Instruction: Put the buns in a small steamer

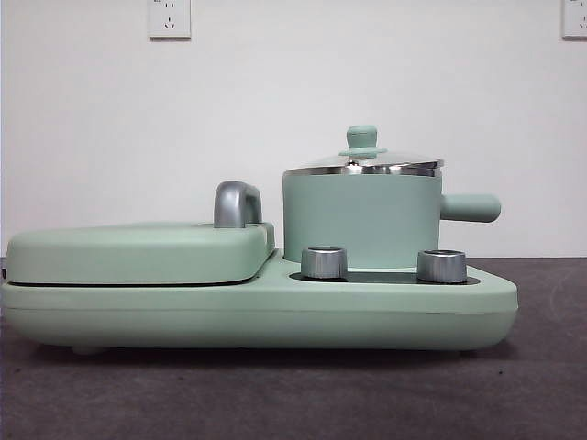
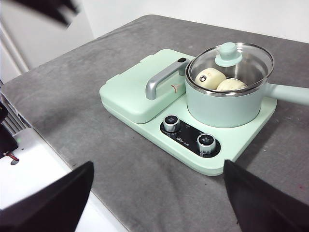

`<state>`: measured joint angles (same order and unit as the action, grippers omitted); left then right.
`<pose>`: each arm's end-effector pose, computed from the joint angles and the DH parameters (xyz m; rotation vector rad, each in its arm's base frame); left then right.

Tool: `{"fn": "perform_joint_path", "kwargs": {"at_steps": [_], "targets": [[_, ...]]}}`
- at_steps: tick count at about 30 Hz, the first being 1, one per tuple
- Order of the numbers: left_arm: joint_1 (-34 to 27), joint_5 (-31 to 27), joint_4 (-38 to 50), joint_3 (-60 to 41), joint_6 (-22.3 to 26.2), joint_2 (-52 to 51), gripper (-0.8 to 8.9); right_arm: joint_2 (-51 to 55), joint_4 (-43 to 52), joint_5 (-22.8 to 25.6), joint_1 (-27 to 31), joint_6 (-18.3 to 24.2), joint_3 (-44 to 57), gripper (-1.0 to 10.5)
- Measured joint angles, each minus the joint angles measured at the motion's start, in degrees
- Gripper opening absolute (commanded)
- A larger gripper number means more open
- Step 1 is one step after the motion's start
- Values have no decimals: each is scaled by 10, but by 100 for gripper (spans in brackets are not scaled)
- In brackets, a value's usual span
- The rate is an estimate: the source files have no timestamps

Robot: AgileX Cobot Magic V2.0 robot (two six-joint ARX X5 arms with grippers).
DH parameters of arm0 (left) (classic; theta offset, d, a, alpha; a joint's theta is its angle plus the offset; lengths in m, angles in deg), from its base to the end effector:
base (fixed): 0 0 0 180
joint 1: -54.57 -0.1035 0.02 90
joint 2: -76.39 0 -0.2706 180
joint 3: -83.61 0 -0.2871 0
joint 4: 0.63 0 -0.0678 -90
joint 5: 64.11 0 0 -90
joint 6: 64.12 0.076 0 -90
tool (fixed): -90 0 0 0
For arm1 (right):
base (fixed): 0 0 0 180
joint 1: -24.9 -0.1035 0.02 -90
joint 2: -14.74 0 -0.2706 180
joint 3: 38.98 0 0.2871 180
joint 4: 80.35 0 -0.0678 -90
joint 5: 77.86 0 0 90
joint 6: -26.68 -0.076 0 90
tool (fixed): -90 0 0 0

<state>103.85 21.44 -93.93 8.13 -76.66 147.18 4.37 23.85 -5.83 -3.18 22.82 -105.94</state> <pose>0.1626 -0.1799 0.3947 0.2883 1.0142 -0.5970 0.0280 0.0415 0.3458 0.0328 0.3697 0.7840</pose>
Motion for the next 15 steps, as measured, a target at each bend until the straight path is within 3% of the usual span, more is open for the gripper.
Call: {"fn": "perform_joint_path", "kwargs": {"at_steps": [2, 8, 12, 13, 14, 15], "targets": [[0, -6, 11, -83, -21, -64, 406, 0, 0, 0, 0, 0, 0, 426], [0, -7, 190, -293, -65, -278, 405, 0, 2, 0, 0, 0, 0, 426], [0, -8, 216, -387, -75, -400, 404, 0, 3, 0, 0, 0, 0, 426], [0, -9, 214, -402, -77, -420, 371, 0, 3, 0, 0, 0, 0, 419], [0, -9, 213, -412, -77, -436, 243, 0, 3, 0, 0, 0, 0, 364], [0, -10, 209, -421, -77, -454, -40, 0, 2, 0, 0, 0, 0, 128]]}}
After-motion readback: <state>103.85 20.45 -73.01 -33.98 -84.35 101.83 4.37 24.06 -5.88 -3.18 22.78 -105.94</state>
